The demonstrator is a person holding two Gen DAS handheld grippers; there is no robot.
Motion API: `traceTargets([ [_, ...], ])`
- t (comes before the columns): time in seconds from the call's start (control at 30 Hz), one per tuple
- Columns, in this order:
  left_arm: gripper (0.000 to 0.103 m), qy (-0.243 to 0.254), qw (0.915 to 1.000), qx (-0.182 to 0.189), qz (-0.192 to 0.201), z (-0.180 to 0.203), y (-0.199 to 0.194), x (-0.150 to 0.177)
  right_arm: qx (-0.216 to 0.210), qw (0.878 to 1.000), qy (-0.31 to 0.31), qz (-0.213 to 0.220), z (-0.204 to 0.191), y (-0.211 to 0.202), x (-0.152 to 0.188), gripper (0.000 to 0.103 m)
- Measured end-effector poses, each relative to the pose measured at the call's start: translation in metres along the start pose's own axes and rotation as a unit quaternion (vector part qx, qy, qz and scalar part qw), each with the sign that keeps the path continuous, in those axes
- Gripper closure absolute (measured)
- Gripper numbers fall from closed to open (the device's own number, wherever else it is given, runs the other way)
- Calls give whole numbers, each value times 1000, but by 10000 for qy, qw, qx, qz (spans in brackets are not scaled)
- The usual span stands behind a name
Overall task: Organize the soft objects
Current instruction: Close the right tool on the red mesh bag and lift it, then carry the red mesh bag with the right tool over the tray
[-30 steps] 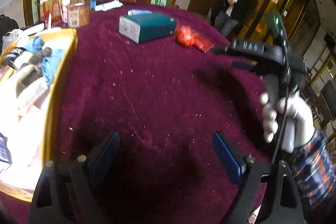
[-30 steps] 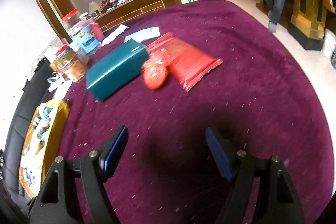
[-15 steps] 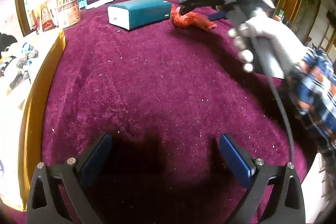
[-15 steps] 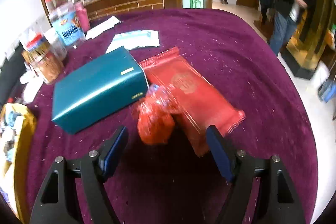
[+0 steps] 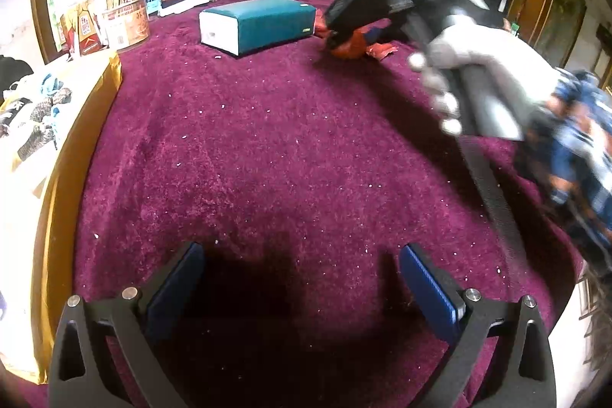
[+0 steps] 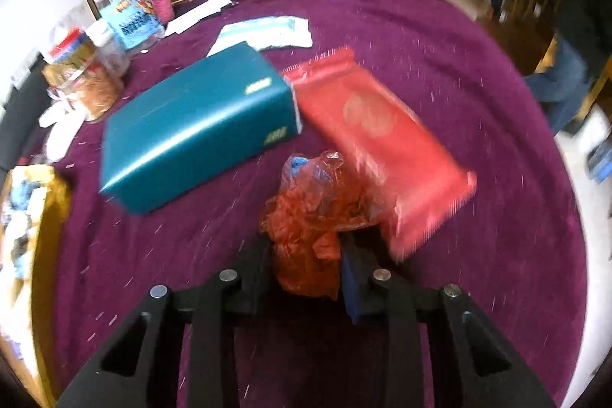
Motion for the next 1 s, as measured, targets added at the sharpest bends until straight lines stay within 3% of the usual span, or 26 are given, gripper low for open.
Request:
traceTargets([
  [0.17,1,-183,9997,156,82,-3,-3,-1,-612,9977,266,-133,-7,-42,62,73],
  [0.27,1,-363,9984,394,170,-7,-6,-2,-1070,9934,391,141,-16,-70,95,73],
  [0.5,1,-503,9972,507,236,-8,-8,-3,-1739,9791,840,642,-23,-90,121,73],
  [0.6,1,-585,9955,684,294,-10,-11,-3,-1746,9788,915,559,-24,-89,133,73],
  [0.73,1,-671,9929,937,292,-12,-14,-2,-1355,9850,750,756,-13,-107,138,72],
  [0.87,1,213,9987,440,-113,2,-7,4,-1402,9810,786,1090,-10,-130,134,72],
  [0.93,1,-27,9987,498,-36,0,-14,7,-1425,9807,702,1143,-16,-135,133,72],
  [1.0,3,-333,9963,787,-34,-3,-27,12,-1456,9820,508,1091,-30,-136,131,72],
])
Point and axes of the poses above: each gripper's, at about its wrist camera, not at the fingertips, and y roughly the way its jaws point, z to its right, x to its underside, the point moved 9 cm from there along y, roughly the way its jaws point, and after that the axes turned 3 degrees about -x, right-handed, at the moved point
